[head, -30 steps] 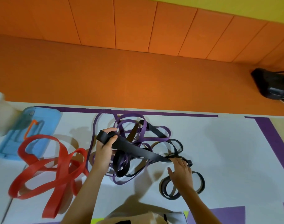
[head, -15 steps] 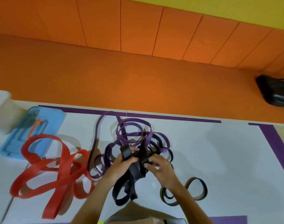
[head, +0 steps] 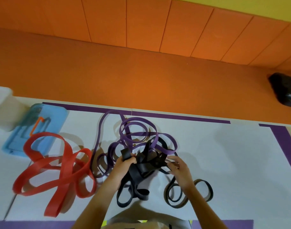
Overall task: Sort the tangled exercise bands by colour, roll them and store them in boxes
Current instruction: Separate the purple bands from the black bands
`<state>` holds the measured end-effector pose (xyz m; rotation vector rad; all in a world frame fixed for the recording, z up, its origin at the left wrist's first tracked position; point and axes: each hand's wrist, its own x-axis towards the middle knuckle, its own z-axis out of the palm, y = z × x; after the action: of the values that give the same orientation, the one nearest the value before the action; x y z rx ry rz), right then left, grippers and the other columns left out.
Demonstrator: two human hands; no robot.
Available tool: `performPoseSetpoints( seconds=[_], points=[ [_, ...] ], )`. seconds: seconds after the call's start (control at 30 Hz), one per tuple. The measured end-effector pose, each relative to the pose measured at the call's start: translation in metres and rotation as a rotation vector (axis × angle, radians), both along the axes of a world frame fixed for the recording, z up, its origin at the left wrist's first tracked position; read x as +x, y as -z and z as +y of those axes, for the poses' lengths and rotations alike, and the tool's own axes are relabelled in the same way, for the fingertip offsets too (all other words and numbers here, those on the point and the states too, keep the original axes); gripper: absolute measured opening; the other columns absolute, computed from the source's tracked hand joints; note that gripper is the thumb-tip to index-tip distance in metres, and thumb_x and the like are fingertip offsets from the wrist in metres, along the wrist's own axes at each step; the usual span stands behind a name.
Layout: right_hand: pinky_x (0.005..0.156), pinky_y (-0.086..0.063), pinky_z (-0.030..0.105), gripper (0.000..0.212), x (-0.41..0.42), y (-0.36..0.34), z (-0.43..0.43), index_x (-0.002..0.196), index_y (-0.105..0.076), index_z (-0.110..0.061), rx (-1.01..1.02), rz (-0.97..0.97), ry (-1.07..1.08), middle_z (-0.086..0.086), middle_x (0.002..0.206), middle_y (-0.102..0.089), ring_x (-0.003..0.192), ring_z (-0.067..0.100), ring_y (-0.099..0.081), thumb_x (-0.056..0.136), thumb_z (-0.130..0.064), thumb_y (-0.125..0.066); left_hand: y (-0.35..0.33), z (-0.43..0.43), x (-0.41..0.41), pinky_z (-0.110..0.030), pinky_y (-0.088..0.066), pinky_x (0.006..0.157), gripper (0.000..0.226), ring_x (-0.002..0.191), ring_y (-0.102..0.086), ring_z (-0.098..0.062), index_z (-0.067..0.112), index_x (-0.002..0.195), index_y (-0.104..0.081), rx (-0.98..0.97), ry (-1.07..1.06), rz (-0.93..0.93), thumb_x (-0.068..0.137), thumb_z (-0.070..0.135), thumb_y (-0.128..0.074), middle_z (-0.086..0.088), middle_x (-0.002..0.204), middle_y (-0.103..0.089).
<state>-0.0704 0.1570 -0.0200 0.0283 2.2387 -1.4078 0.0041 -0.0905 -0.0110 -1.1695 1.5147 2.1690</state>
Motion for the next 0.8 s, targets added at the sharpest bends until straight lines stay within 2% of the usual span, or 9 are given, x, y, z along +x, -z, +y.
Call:
performPoseSetpoints(
  seconds=[0.07, 0.13, 0.2, 0.4, 0.47, 0.53, 0.67, 0.73, 0.8],
  points=[
    [0.102, -0.049, 0.03, 0.039, -0.003, 0.018, 0.014, 0.136, -0.059, -0.026, 0.323, 0.027, -0.304, -0.012, 0.129, -0.059, 0.121, 0.016, -0.058, 0.099, -0.023, -0.07, -0.001, -0.006, 0.005, -0.036, -0.051, 0.081, 0.004, 0.087, -0.067, -0.03, 0.011, 0.091, -0.071, 0.043, -0.044, 0.026, 0.088, 0.007, -0.071, -0.011, 0.083, -0.07],
    [0.098, -0.05, 0.032, 0.032, -0.006, 0.033, 0.02, 0.129, -0.06, -0.031, 0.501, -0.024, -0.474, -0.013, 0.119, -0.06, 0.111, 0.014, -0.059, 0.098, -0.034, -0.068, -0.003, -0.009, 0.007, -0.035, -0.052, 0.082, 0.006, 0.088, -0.069, -0.028, 0.011, 0.093, -0.072, -0.003, -0.032, 0.076, 0.087, 0.011, -0.072, -0.01, 0.087, -0.071],
    [0.085, -0.056, 0.034, 0.012, -0.009, 0.038, 0.023, 0.105, -0.064, -0.031, 0.592, -0.053, -0.465, -0.009, 0.098, -0.068, 0.089, 0.013, -0.065, 0.102, -0.041, -0.059, -0.004, -0.011, 0.008, -0.036, -0.053, 0.085, 0.011, 0.093, -0.072, -0.027, 0.009, 0.098, -0.073, -0.058, 0.025, 0.116, 0.088, 0.013, -0.071, -0.009, 0.092, -0.075],
    [0.066, -0.052, 0.032, 0.024, -0.039, 0.033, 0.046, 0.087, -0.06, -0.031, 0.68, -0.01, -0.22, -0.008, 0.079, -0.067, 0.072, 0.012, -0.063, 0.104, -0.046, -0.053, 0.004, -0.014, 0.007, -0.038, -0.051, 0.088, 0.012, 0.095, -0.071, -0.024, 0.01, 0.099, -0.073, -0.203, 0.041, 0.112, 0.094, 0.001, -0.067, -0.004, 0.092, -0.075],
    [0.075, -0.058, 0.039, 0.02, -0.051, 0.032, 0.063, 0.092, -0.065, -0.032, 0.683, -0.029, -0.148, -0.006, 0.086, -0.071, 0.079, 0.018, -0.067, 0.101, -0.046, -0.055, 0.005, -0.013, 0.006, -0.037, -0.049, 0.085, 0.009, 0.09, -0.07, -0.021, 0.005, 0.098, -0.071, -0.198, 0.013, 0.107, 0.094, -0.001, -0.065, -0.004, 0.088, -0.073],
    [0.089, -0.057, 0.041, 0.018, -0.064, 0.032, 0.081, 0.114, -0.068, -0.034, 0.723, -0.045, -0.193, -0.003, 0.111, -0.074, 0.099, 0.023, -0.069, 0.1, -0.039, -0.059, 0.004, -0.01, 0.004, -0.034, -0.047, 0.083, 0.001, 0.083, -0.067, -0.016, 0.005, 0.091, -0.067, -0.186, 0.091, 0.149, 0.092, 0.004, -0.067, -0.003, 0.083, -0.068],
    [0.113, -0.042, 0.049, 0.055, -0.096, 0.032, 0.09, 0.151, -0.046, -0.037, 0.94, -0.092, -0.545, -0.006, 0.158, -0.045, 0.144, 0.028, -0.04, 0.099, -0.02, -0.05, 0.006, 0.011, -0.004, -0.035, -0.045, 0.081, 0.005, 0.081, -0.063, -0.018, 0.013, 0.083, -0.065, -0.248, 0.222, 0.215, 0.081, 0.012, -0.069, -0.003, 0.082, -0.065],
    [0.112, -0.039, 0.047, 0.051, -0.108, 0.032, 0.076, 0.145, -0.053, -0.033, 0.983, 0.073, -0.537, -0.004, 0.156, -0.043, 0.144, 0.025, -0.035, 0.097, -0.015, -0.052, 0.01, 0.023, -0.011, -0.034, -0.05, 0.08, 0.009, 0.083, -0.066, -0.02, 0.011, 0.089, -0.067, -0.311, 0.266, 0.243, 0.083, 0.005, -0.068, -0.006, 0.088, -0.069],
    [0.099, -0.048, 0.035, 0.039, -0.116, 0.035, 0.052, 0.129, -0.065, -0.024, 0.759, 0.253, -0.396, 0.001, 0.134, -0.062, 0.126, 0.023, -0.052, 0.097, -0.006, -0.051, 0.014, 0.032, -0.018, -0.039, -0.051, 0.077, 0.013, 0.079, -0.066, -0.021, 0.009, 0.093, -0.067, -0.366, 0.337, 0.243, 0.081, 0.006, -0.066, -0.014, 0.087, -0.067]
  ],
)
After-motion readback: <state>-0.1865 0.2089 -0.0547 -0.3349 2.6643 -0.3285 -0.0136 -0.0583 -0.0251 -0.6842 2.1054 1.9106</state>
